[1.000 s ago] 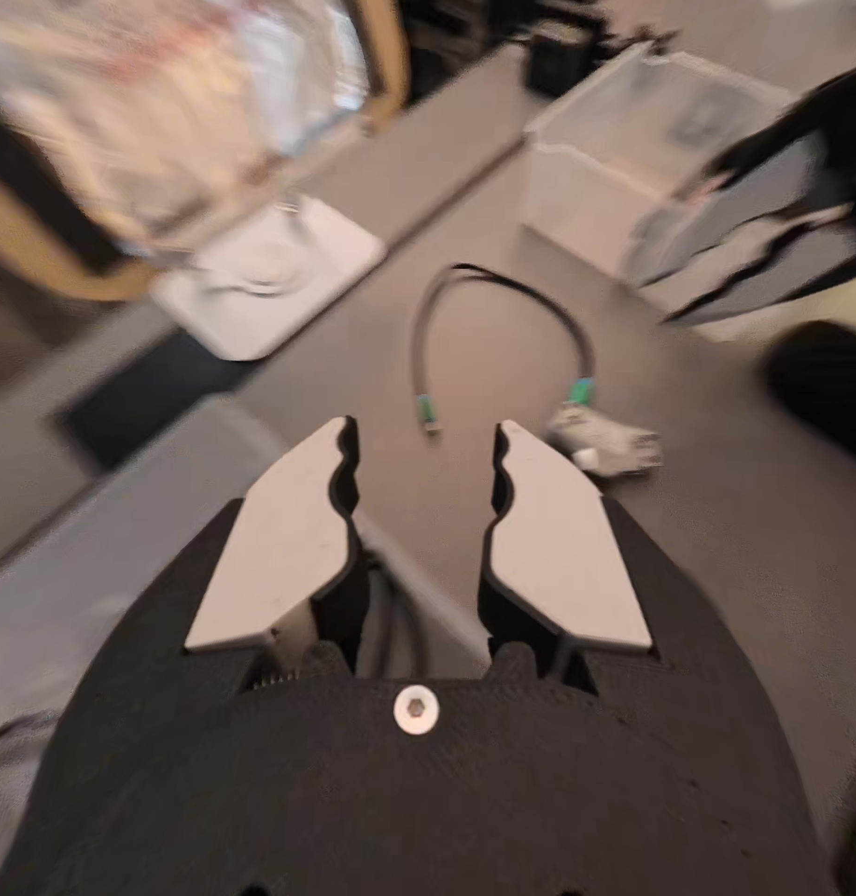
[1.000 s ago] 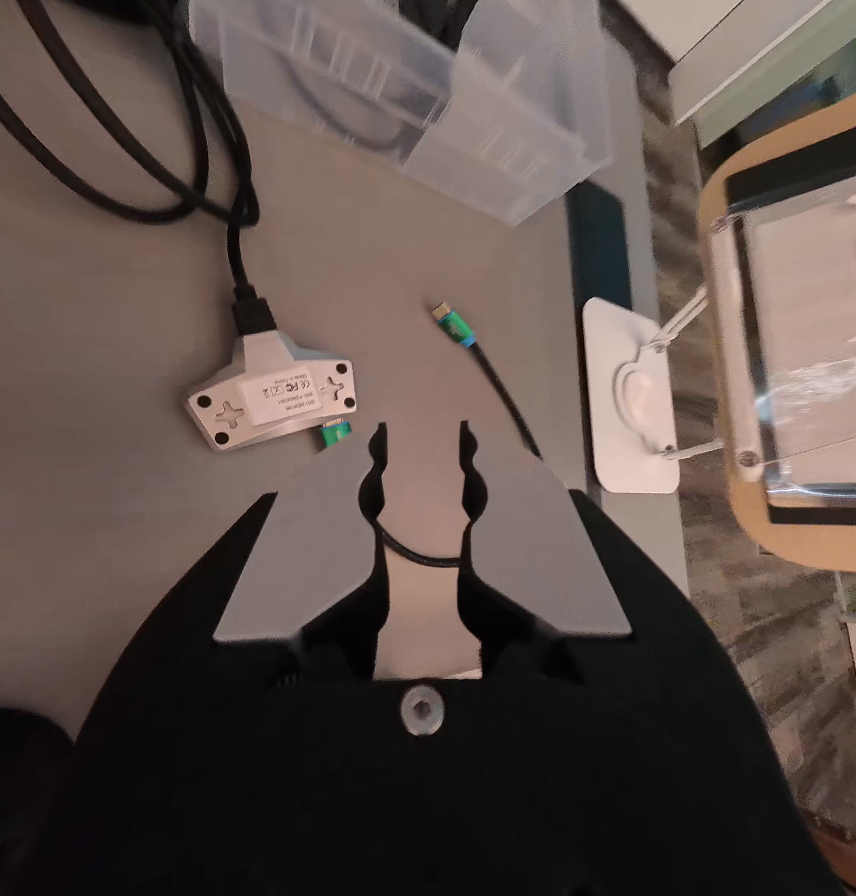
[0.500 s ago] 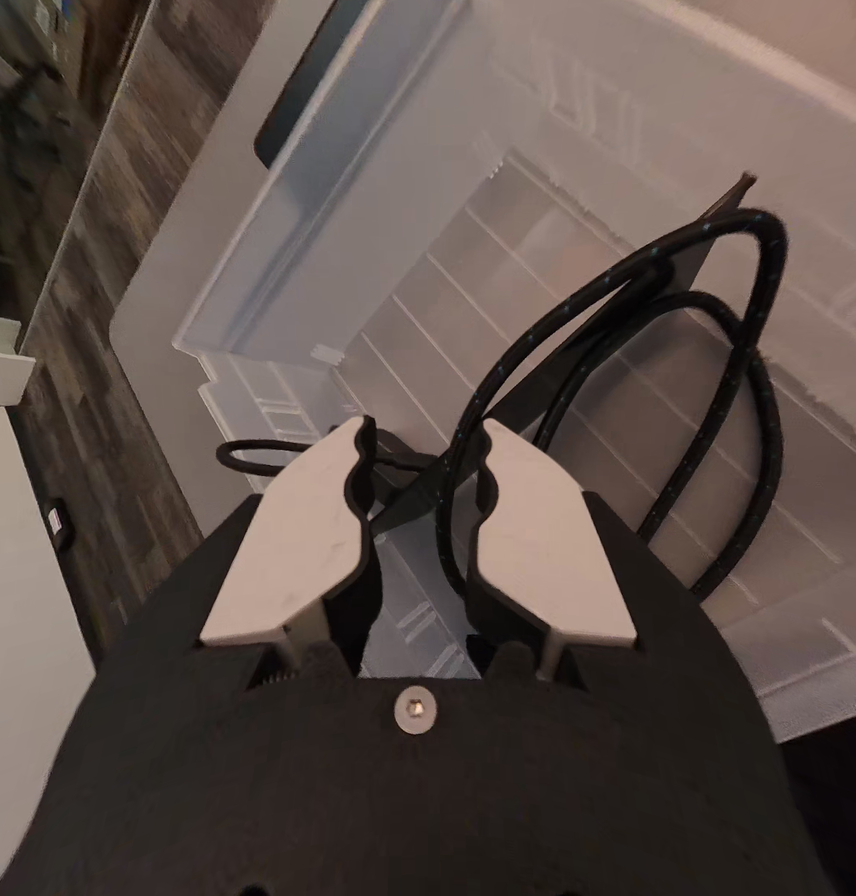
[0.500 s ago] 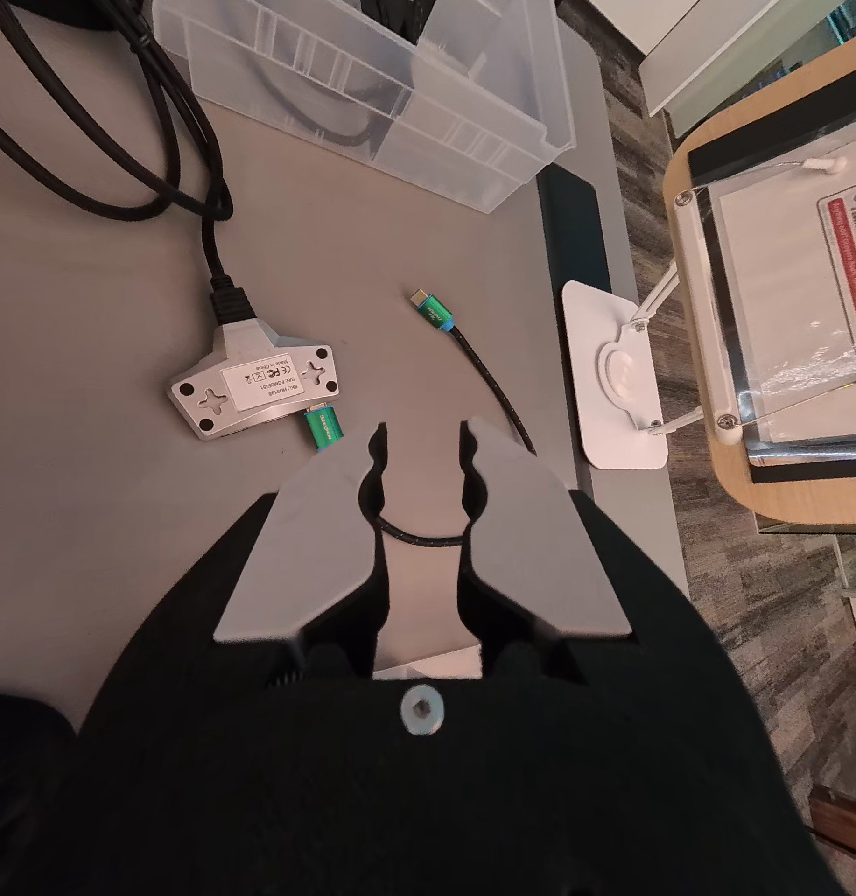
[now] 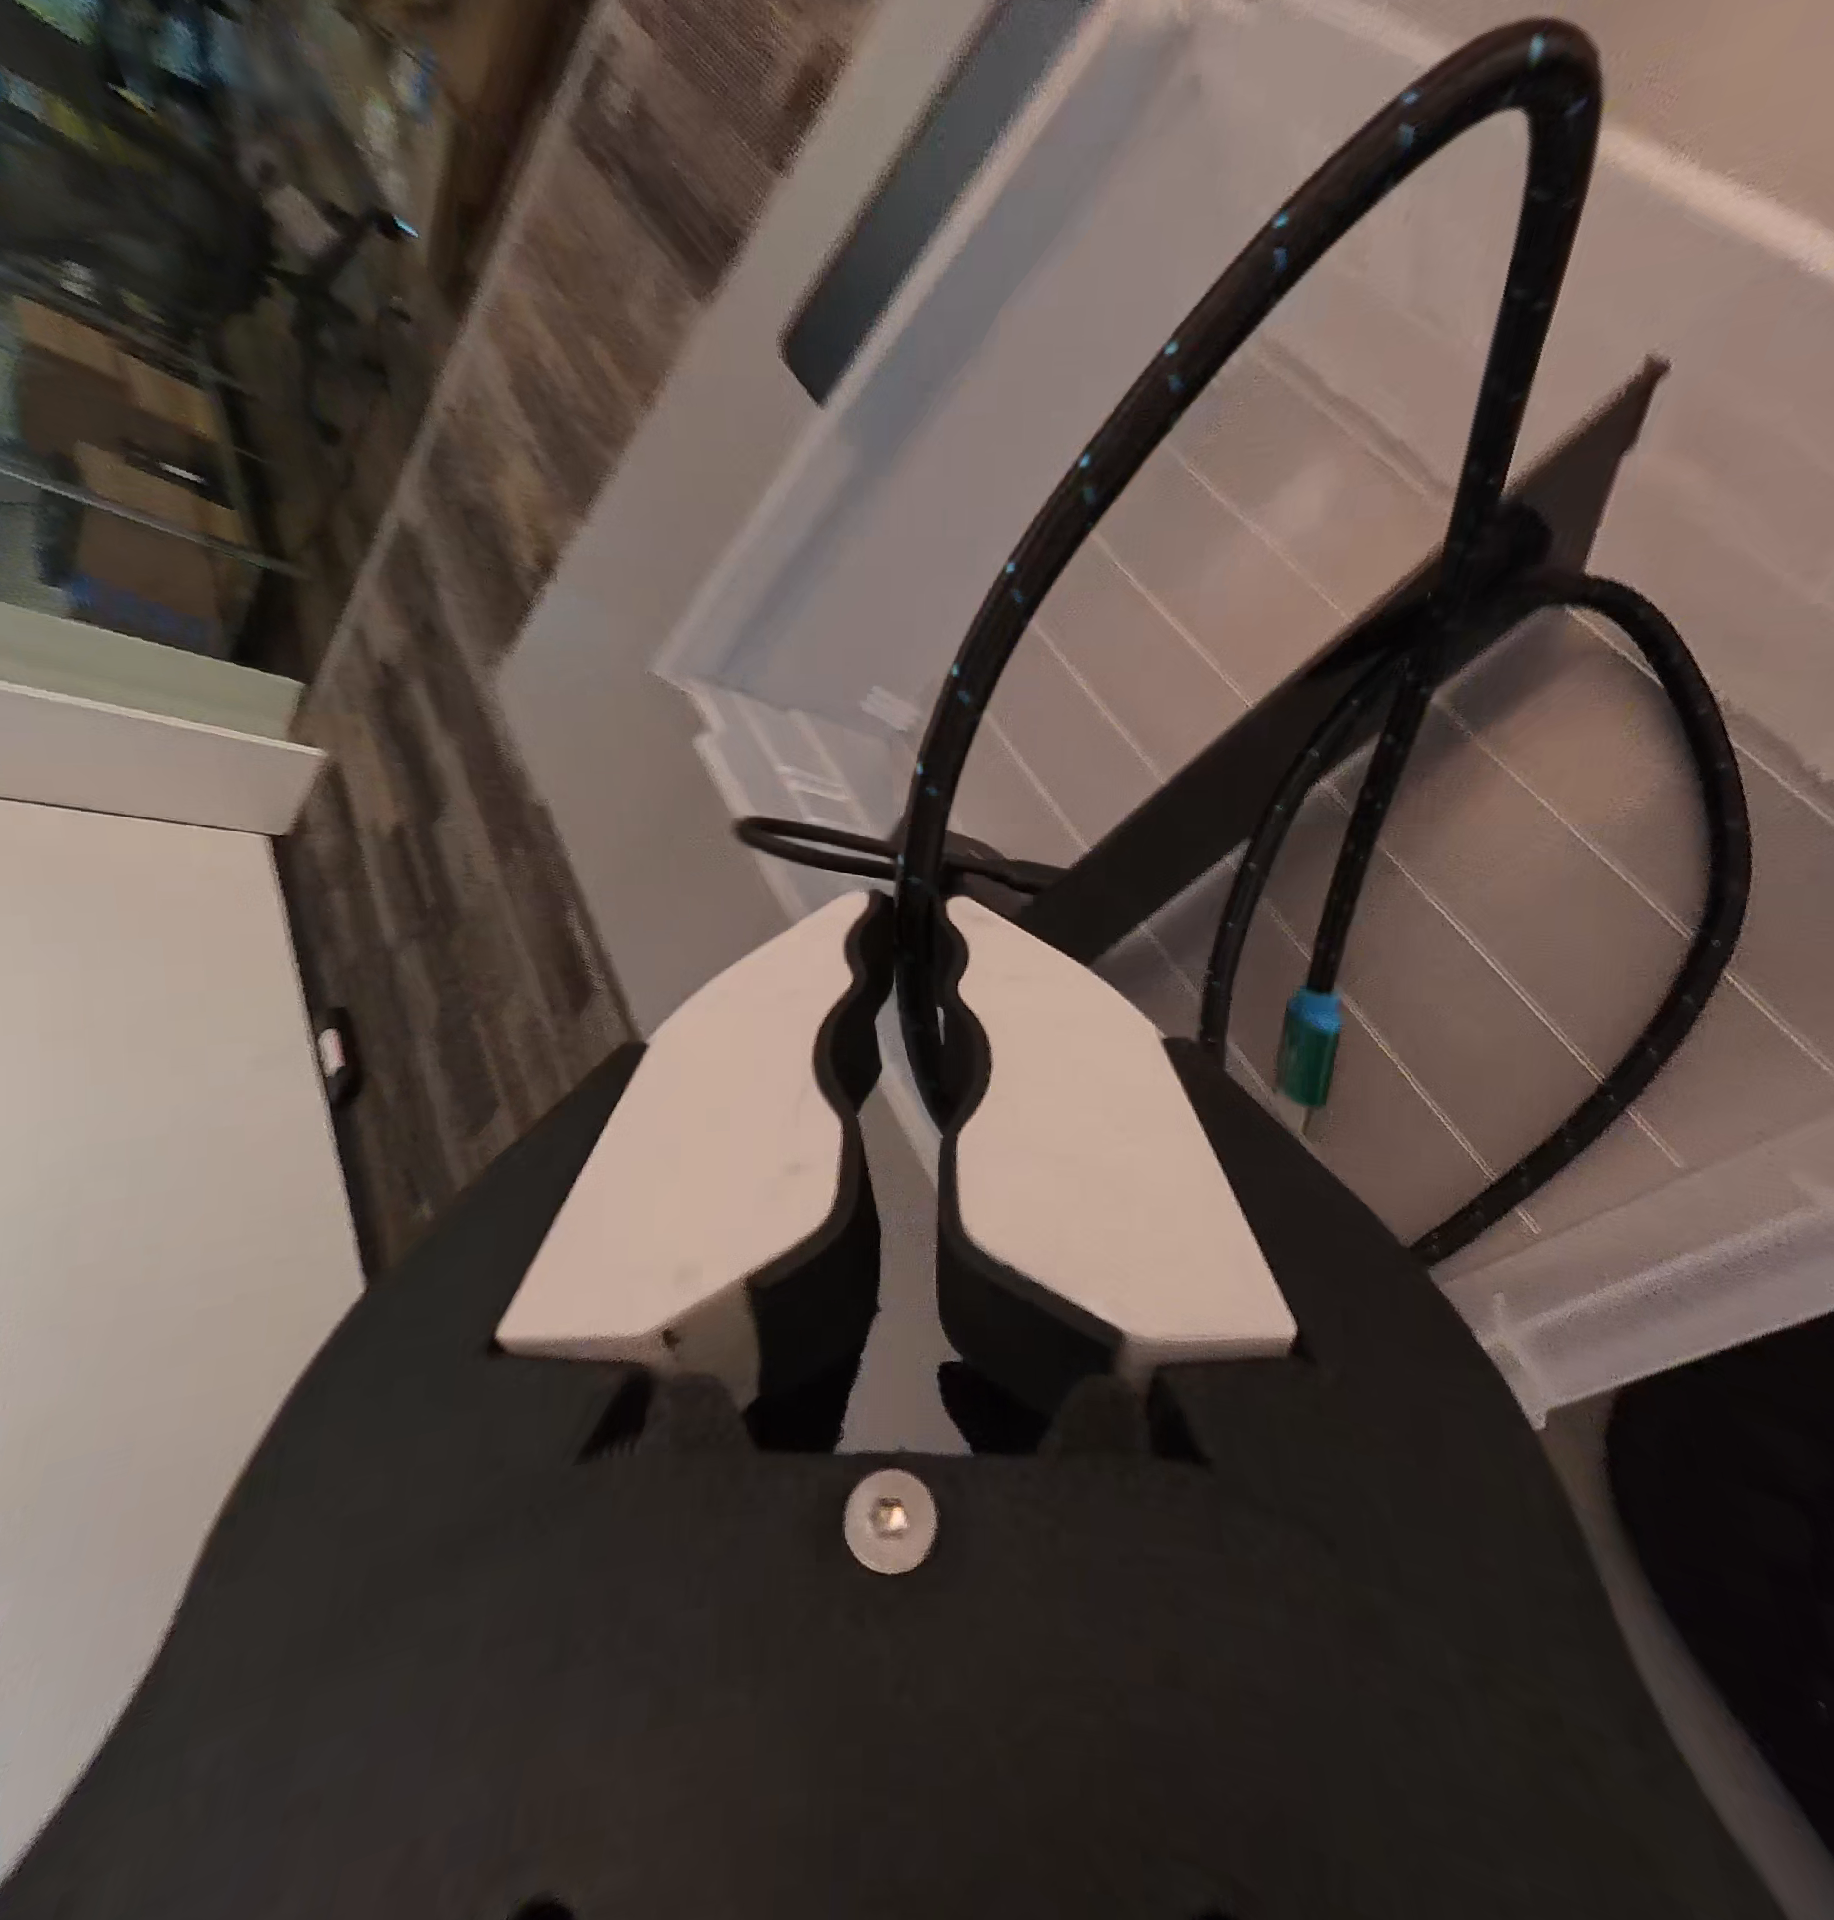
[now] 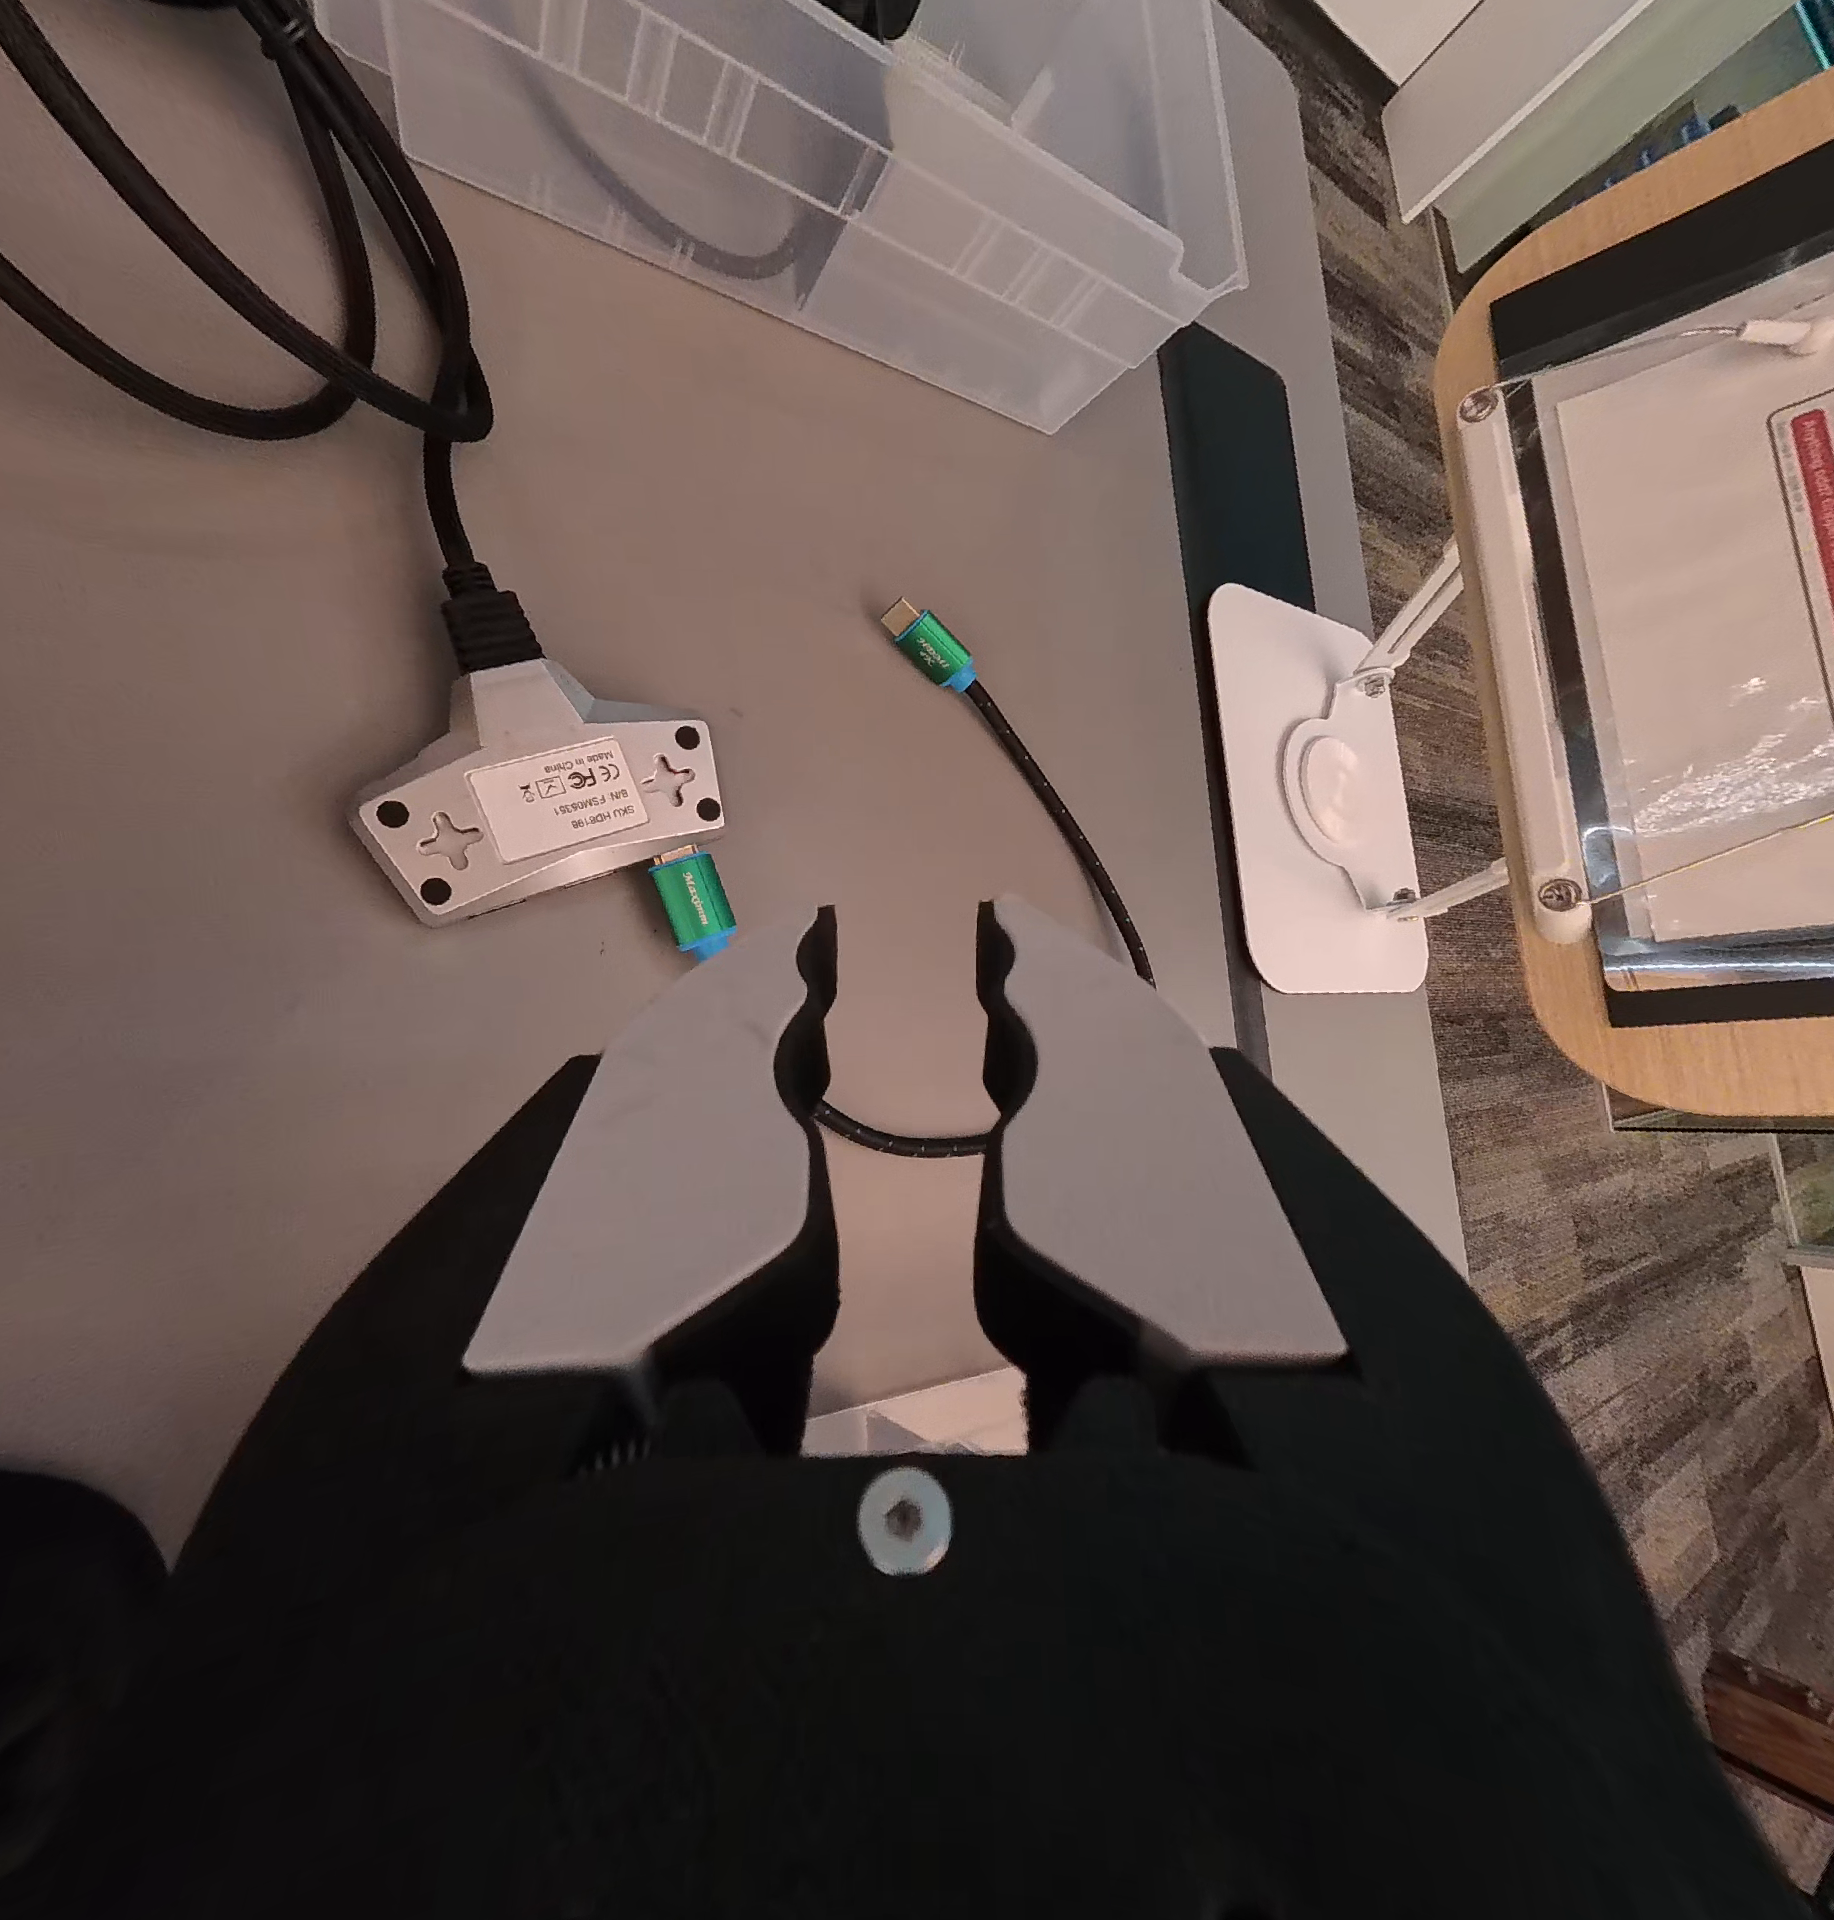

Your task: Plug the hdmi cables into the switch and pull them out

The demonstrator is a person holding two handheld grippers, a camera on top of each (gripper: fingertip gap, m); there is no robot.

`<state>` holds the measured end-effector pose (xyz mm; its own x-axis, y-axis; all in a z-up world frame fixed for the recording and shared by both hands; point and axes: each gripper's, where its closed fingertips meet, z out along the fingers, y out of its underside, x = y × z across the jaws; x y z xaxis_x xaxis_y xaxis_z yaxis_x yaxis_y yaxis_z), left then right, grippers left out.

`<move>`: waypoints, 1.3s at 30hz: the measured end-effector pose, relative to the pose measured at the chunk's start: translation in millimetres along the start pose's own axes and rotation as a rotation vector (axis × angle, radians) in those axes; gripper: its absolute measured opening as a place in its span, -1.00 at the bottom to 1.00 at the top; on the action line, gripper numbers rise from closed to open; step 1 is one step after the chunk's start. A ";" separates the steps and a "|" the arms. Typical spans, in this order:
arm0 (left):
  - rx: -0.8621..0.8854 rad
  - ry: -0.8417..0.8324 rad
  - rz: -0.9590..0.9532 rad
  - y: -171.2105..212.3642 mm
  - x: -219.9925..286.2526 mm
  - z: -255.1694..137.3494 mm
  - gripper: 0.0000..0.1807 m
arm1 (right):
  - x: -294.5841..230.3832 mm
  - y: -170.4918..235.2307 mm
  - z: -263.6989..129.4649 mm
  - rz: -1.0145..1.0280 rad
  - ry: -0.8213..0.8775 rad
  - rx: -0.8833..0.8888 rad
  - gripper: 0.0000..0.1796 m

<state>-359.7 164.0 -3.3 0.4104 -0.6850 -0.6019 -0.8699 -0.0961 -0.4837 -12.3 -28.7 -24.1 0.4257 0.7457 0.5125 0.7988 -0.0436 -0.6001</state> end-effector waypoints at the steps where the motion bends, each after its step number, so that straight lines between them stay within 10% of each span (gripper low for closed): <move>1: 0.020 -0.039 -0.007 -4.3 -6.5 -9.4 -0.93 | -0.2 -0.1 0.3 -0.003 0.000 -0.002 -0.71; 13: 0.458 -0.164 -0.160 -100.9 -8.0 -132.1 -0.93 | 4.5 -45.3 -15.5 -0.011 0.059 0.157 -0.72; 23: 0.904 0.394 0.014 -227.0 151.2 -167.4 -0.93 | 27.6 -78.1 -16.6 0.360 0.039 0.356 -0.73; 39: 0.974 0.978 0.231 -221.2 242.5 -184.9 -0.93 | -98.2 -136.9 7.9 0.219 -0.681 0.524 -0.72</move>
<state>-118.3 -114.4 75.1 -0.4195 -0.8751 -0.2412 -0.1885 0.3439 -0.9199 -166.8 -90.7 2.9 0.0676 0.9974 -0.0232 0.3603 -0.0461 -0.9317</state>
